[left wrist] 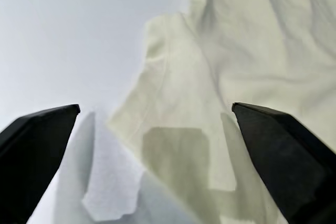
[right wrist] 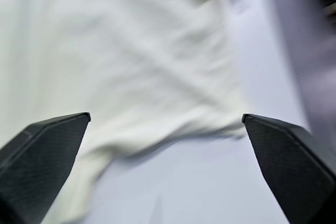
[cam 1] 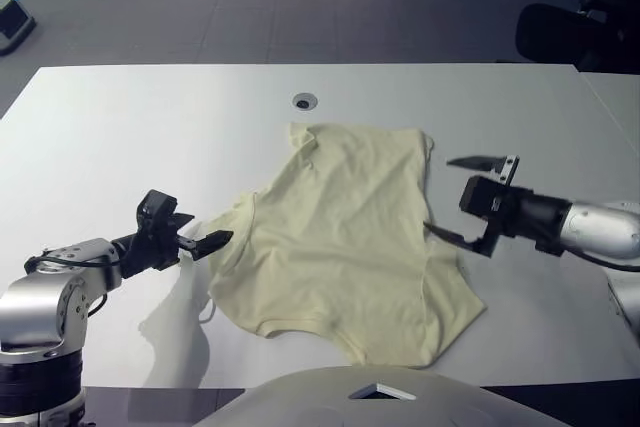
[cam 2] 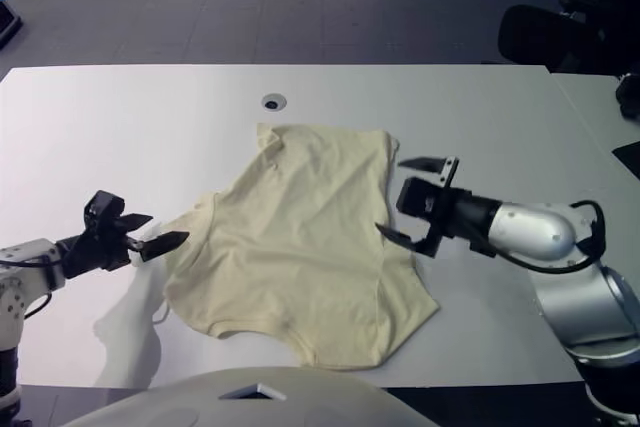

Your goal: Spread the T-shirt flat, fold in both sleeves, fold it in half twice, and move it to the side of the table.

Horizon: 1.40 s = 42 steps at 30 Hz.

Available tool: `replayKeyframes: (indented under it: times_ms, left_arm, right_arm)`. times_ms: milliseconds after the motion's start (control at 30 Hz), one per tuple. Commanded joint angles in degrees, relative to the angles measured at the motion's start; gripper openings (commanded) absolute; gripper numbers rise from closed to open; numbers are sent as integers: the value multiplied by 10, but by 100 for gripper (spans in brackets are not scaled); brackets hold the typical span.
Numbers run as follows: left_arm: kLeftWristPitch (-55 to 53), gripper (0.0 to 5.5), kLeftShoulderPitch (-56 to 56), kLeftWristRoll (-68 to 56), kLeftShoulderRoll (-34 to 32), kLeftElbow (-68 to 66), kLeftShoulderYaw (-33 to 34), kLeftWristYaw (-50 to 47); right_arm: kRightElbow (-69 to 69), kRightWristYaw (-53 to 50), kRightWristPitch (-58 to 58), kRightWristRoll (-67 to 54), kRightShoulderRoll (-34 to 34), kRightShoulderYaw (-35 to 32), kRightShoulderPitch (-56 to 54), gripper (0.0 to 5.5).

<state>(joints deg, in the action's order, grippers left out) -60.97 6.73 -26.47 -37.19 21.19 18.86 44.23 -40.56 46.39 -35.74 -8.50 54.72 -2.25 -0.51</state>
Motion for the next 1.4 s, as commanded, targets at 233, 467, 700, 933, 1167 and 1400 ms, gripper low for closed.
replayKeyframes:
  times_ms: [233, 467, 700, 933, 1167, 1400]
  left_arm:
    - [39, 402, -22, -5, -8, -87, -57, 2]
    - [51, 289, -15, -8, -24, -92, -61, 6]
    - [73, 173, -16, 2, -41, -111, -73, 7]
    - [78, 53, -16, -4, -51, -115, -78, 6]
    - [100, 3, -63, 21, -47, -176, -87, -19]
    - [130, 3, -101, 50, -53, -273, -61, -73]
  right_arm:
    - [-8, -40, -51, -20, -32, 3, -50, 540]
    - [-7, -48, -54, -24, -34, 4, -52, 540]
    - [14, -54, -44, -10, -31, 13, -54, 540]
    - [52, -75, -54, 19, -29, 20, -47, 540]
    - [74, -88, -62, 38, -32, 27, -43, 540]
    - [89, -99, -70, 55, -34, 32, -48, 540]
